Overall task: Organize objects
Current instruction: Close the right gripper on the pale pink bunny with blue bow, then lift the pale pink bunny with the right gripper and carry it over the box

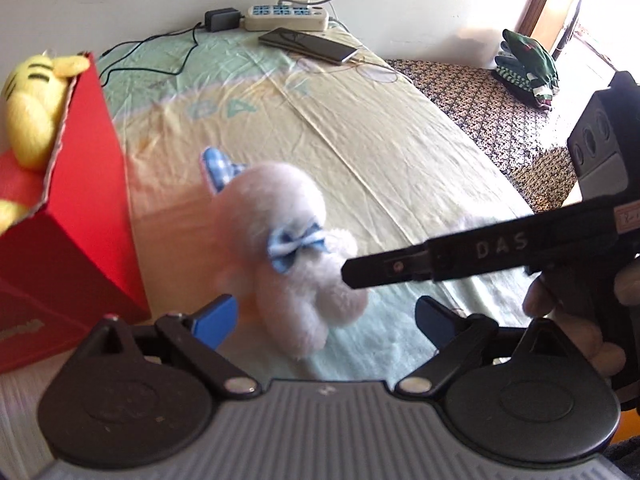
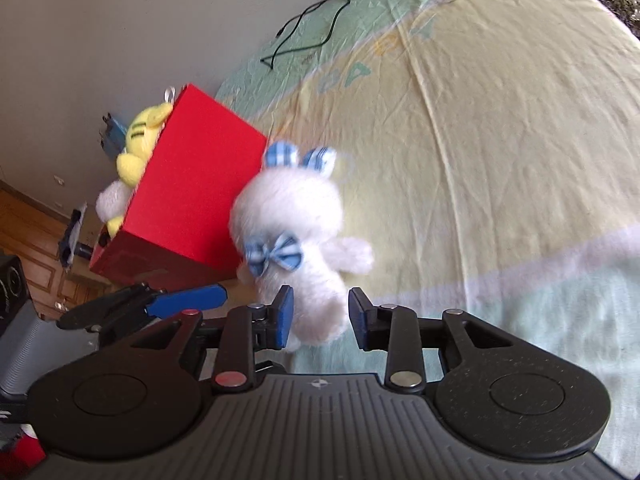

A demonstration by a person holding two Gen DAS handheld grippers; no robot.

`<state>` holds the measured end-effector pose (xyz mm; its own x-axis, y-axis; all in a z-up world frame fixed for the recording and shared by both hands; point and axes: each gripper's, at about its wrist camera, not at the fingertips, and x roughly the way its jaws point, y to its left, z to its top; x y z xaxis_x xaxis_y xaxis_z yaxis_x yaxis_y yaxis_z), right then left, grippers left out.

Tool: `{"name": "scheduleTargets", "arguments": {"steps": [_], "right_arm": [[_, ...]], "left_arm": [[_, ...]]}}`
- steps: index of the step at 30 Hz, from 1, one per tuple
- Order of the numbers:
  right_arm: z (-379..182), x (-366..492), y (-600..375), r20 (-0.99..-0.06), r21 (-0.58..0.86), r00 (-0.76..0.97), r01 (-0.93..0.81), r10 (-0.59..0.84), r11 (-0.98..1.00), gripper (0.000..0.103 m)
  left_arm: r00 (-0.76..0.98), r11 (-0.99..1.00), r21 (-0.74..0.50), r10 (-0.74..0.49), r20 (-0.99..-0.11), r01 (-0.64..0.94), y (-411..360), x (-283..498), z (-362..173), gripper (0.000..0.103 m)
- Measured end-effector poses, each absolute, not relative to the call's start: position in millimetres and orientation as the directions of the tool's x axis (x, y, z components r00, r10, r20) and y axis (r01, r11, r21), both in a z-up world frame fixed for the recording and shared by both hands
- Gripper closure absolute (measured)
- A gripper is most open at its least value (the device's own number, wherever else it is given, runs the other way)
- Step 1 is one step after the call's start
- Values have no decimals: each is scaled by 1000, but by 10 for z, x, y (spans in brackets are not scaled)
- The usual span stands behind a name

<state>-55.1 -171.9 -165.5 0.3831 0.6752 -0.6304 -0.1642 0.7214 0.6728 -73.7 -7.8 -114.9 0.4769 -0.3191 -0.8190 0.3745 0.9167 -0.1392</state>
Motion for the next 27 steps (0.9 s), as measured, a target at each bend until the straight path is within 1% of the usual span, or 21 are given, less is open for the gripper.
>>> {"name": "scheduleTargets", "arguments": {"steps": [4,8,10,13,17,21,24,25,27], "right_arm": [[-1670,-425,-1877,-578,732,434,-97,691,674,69],[-1738,-276,-1841,-576,738,442,-83,688,670,68],[-1793,-209,-1775,-560,761,411,-88,720,642,66],[-1873,-155,-1651,-563,769,382,-84,733,634,63],[-1936,-107,-1504,-531,805,340,-84,776,587,61],[-1941,-50,-1385,-511,821,322,-94,797,564,54],[-2002,-9,-1349,-476,858,296,-51,828,512,56],[-2008,-9,-1341,-470,863,294,-46,832,504,59],[-1986,-33,-1330,-458,867,301,-54,836,495,65]], "left_arm": [[474,923,-152,-317,-821,353,-81,-690,-1153,7],[462,930,-168,-312,-830,326,-63,-580,-1211,7],[448,935,-191,-315,-837,300,-26,-517,-1253,7],[433,933,-238,-338,-836,269,37,-426,-1287,6],[424,942,-246,-323,-846,226,131,-314,-1362,6],[415,947,-245,-313,-854,209,208,-258,-1417,8],[411,948,-243,-309,-858,206,239,-239,-1434,13],[409,946,-247,-313,-857,207,249,-238,-1435,15],[405,943,-261,-326,-854,208,274,-237,-1423,15]]}}
